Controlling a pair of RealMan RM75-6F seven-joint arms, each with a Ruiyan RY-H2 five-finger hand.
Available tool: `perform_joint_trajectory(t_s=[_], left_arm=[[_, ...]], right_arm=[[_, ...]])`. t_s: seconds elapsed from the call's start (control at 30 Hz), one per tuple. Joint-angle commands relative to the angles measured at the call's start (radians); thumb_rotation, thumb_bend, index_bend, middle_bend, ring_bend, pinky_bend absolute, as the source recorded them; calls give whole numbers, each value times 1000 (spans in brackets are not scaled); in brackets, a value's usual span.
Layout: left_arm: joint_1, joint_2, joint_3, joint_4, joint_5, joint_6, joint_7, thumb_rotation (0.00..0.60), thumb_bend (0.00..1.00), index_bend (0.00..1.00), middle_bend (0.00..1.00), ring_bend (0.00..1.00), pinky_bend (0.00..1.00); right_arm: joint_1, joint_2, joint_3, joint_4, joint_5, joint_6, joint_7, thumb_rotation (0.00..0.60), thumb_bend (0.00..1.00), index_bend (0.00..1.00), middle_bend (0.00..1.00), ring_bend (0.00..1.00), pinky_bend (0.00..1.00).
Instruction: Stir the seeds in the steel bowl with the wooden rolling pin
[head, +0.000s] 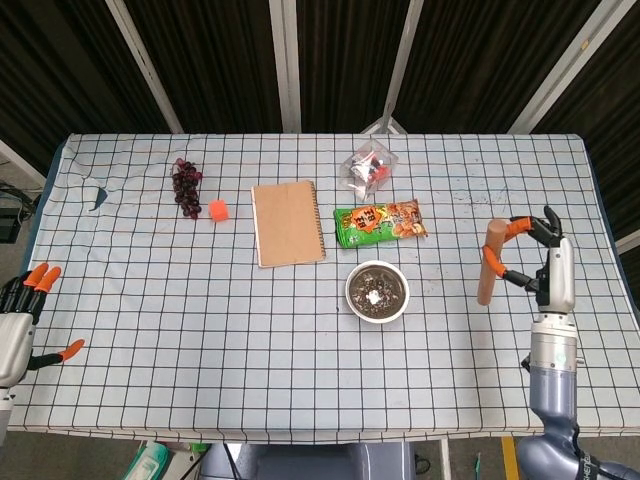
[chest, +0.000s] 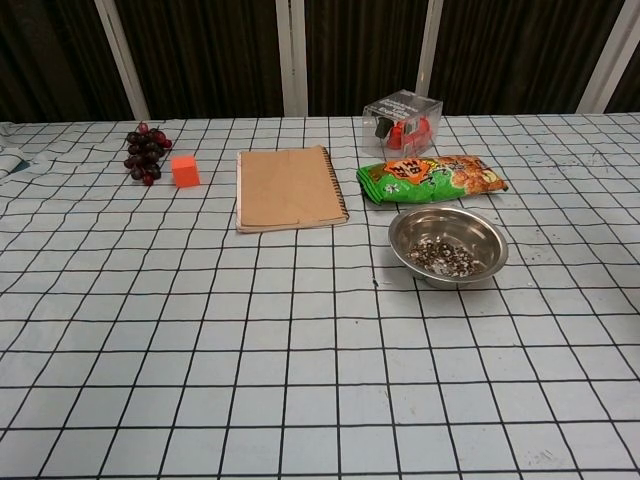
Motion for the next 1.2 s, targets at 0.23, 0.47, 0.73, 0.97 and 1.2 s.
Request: perform_joint_trajectory(t_s=[0.23, 0.47, 0.73, 0.97, 1.2], left_arm=[[0, 1, 0, -3, -3, -3, -5, 600, 19, 0, 0, 0, 0], [-1, 4, -1, -6, -7, -7, -14, 600, 19, 0, 0, 0, 0], [-2, 6, -1, -10, -12, -12, -20, 600, 18, 0, 0, 0, 0], [-3, 9, -3, -15, -21, -19, -26, 600, 18, 0, 0, 0, 0], [-7, 12, -5, -16, -24, -27, -33, 600, 18, 0, 0, 0, 0]], right_arm=[[40, -227, 51, 106, -65, 171, 68, 600, 767, 815, 668, 324, 0], [74, -328, 51, 202, -86, 188, 78, 600, 768, 815, 668, 324, 0], [106, -403, 59, 279, -84, 174, 84, 600, 766, 815, 668, 324, 0], [138, -477, 53, 364, -85, 153, 93, 600, 767, 819, 669, 324, 0], [160, -543, 46, 398, -97, 152, 100, 600, 767, 825, 673, 324, 0]])
